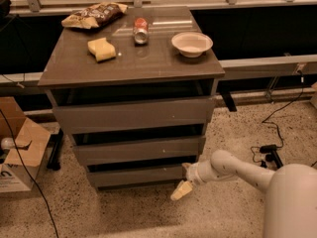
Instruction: Open bottom drawer
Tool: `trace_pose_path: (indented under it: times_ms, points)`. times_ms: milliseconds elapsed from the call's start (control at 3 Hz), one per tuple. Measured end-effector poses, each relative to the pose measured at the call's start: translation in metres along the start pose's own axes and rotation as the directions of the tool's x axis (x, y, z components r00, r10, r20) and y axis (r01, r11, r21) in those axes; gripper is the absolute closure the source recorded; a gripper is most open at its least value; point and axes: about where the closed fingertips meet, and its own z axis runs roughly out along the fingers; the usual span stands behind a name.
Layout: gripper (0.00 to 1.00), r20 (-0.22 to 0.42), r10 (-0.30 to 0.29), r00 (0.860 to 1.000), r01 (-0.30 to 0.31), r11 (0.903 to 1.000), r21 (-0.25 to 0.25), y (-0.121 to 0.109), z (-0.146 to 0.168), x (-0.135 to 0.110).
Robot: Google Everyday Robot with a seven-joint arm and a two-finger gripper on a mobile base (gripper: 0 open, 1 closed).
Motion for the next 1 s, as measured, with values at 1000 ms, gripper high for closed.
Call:
trace_pose_path:
  times_ms: [1000]
  points:
    - [0.00,0.090,0.041,0.995,-0.033,0.9957,-0.086,-0.070,0.095,0.007]
